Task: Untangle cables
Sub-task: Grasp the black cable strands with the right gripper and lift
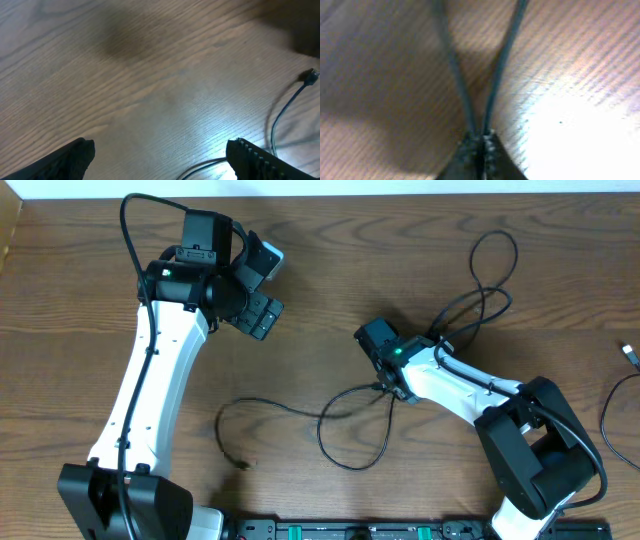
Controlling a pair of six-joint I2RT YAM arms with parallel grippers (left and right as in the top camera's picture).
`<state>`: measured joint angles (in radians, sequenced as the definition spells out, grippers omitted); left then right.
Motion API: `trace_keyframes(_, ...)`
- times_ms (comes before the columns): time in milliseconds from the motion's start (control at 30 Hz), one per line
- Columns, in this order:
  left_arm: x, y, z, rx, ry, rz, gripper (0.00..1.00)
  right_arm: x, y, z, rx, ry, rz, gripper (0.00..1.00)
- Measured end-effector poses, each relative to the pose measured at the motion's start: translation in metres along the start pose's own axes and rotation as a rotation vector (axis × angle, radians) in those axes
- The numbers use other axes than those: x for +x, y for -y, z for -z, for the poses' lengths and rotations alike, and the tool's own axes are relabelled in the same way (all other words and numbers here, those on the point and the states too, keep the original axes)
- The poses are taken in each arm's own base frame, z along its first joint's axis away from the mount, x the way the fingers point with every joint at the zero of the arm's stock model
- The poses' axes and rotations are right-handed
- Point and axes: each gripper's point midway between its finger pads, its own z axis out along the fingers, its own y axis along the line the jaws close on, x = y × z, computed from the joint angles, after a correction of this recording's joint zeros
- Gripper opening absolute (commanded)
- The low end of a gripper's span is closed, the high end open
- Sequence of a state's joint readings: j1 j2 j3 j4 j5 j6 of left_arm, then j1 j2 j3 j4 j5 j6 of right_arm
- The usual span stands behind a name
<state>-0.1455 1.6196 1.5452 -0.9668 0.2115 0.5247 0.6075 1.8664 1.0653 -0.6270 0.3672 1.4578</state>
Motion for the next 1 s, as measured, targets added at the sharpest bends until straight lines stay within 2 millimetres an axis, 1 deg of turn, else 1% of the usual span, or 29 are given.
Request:
trace_keyframes(133,0.000,0.000,0.000,0.001,-0.001,0.000,0.89,-0.002,0.000,-0.001,0.000,0.000,-0.007,0.01)
trace_keyframes(233,0.000,0.000,0.000,0.000,-0.001,0.000,0.89,-0.008,0.001,-0.003,0.003,0.002,-0.028,0.01)
trace_keyframes(333,0.001,0.000,0.000,0.001,-0.002,0.000,0.89,-0.021,0.003,-0.004,0.006,0.012,-0.033,0.01)
trace_keyframes(367,0.001,0.000,0.000,0.002,-0.002,0.000,0.89,-0.028,0.003,-0.001,-0.001,0.020,-0.024,0.01)
trace_keyframes(433,0.001,0.000,0.000,0.002,-0.002,0.000,0.89,-0.050,0.001,0.014,-0.039,0.055,-0.001,0.01)
trace_keyframes(533,0.001,0.000,0.000,0.001,-0.002,0.000,0.89,-0.088,-0.004,0.049,-0.119,0.142,0.078,0.01)
trace_keyframes(567,0.001,0.000,0.000,0.001,-0.003,0.000,0.89,-0.117,-0.004,0.081,-0.174,0.219,0.152,0.01)
trace_keyframes(600,0.001,0.000,0.000,0.002,-0.003,0.000,0.89,-0.125,-0.005,0.091,-0.192,0.243,0.166,0.01)
trace_keyframes(633,0.001,0.000,0.000,0.001,-0.003,0.000,0.89,-0.141,-0.005,0.111,-0.221,0.294,0.203,0.01)
trace_keyframes(667,0.001,0.000,0.000,0.002,-0.003,0.000,0.89,-0.161,-0.003,0.138,-0.254,0.360,0.248,0.01)
trace_keyframes(700,0.001,0.000,0.000,0.001,-0.003,0.000,0.89,-0.171,-0.002,0.153,-0.272,0.396,0.265,0.01)
trace_keyframes(733,0.001,0.000,0.000,0.002,-0.003,0.001,0.89,-0.186,0.001,0.176,-0.295,0.452,0.288,0.01)
trace_keyframes(767,0.001,0.001,0.000,0.002,-0.004,0.001,0.89,-0.198,0.004,0.193,-0.308,0.491,0.302,0.01)
trace_keyframes(800,0.001,0.001,0.000,0.002,-0.005,0.001,0.89,-0.209,0.009,0.209,-0.312,0.528,0.317,0.01)
trace_keyframes(833,0.002,0.001,0.000,0.004,-0.007,0.002,0.89,-0.224,0.016,0.229,-0.316,0.575,0.321,0.01)
trace_keyframes(900,0.003,0.002,0.000,0.007,-0.013,0.002,0.90,-0.250,0.031,0.262,-0.309,0.658,0.304,0.01)
trace_keyframes(967,0.005,0.002,0.000,0.010,-0.020,0.004,0.90,-0.278,0.052,0.288,-0.280,0.738,0.248,0.01)
trace_keyframes(1000,0.005,0.003,0.000,0.011,-0.022,0.004,0.90,-0.287,0.060,0.295,-0.269,0.763,0.224,0.01)
